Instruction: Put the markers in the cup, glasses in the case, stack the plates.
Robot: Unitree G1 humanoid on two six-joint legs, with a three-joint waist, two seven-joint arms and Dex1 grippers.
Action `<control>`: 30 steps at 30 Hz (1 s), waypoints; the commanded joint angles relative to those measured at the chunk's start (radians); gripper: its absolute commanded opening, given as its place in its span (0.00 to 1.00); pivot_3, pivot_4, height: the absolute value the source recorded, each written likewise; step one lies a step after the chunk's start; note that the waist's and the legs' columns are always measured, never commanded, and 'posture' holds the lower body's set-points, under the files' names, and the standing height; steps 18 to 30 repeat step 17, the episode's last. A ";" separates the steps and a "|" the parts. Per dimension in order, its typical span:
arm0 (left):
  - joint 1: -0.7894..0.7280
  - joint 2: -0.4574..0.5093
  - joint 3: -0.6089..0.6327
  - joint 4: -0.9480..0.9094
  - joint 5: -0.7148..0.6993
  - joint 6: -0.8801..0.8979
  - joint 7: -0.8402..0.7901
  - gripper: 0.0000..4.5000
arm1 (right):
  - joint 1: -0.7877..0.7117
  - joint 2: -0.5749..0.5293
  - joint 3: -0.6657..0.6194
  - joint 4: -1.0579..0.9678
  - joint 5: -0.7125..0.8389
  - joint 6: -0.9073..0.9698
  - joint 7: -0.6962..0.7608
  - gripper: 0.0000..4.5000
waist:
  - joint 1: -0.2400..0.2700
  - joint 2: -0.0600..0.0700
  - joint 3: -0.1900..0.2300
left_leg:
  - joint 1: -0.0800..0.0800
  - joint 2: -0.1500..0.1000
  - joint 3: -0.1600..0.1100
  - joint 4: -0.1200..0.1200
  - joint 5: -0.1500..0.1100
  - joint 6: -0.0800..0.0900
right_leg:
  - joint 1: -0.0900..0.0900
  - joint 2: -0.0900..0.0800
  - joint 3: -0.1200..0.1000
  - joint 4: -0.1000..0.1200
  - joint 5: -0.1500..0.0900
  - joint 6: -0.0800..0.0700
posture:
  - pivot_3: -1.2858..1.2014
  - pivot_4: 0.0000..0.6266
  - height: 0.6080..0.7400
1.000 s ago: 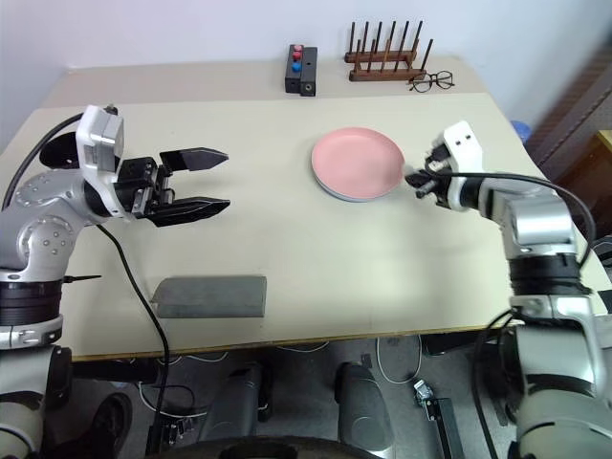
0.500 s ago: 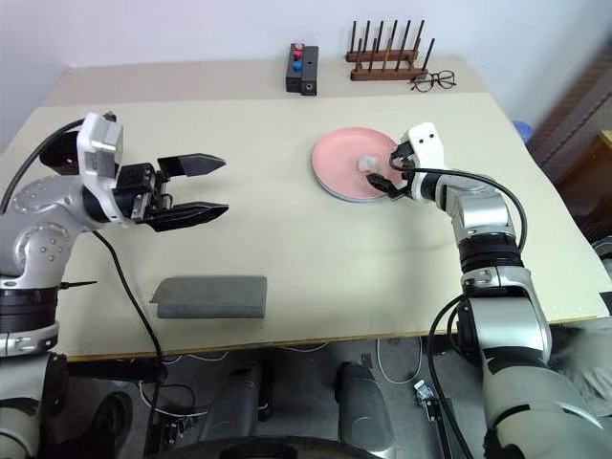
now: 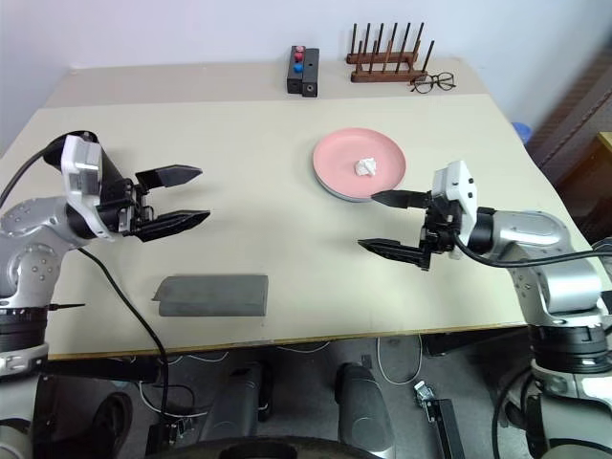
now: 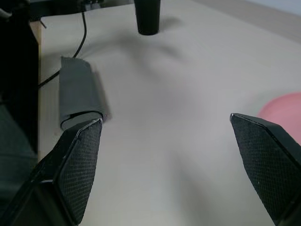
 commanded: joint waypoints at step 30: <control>0.079 0.070 0.033 -0.030 -0.025 0.001 -0.102 1.00 | 0.101 -0.034 -0.111 -0.134 0.014 -0.141 -0.015 0.99 | 0.003 0.000 0.000 | -0.002 0.000 0.000 -0.002 0.000 0.000 | 0.000 0.000 -0.001 -0.008 0.001 -0.002 | 0.52 0.24 1.00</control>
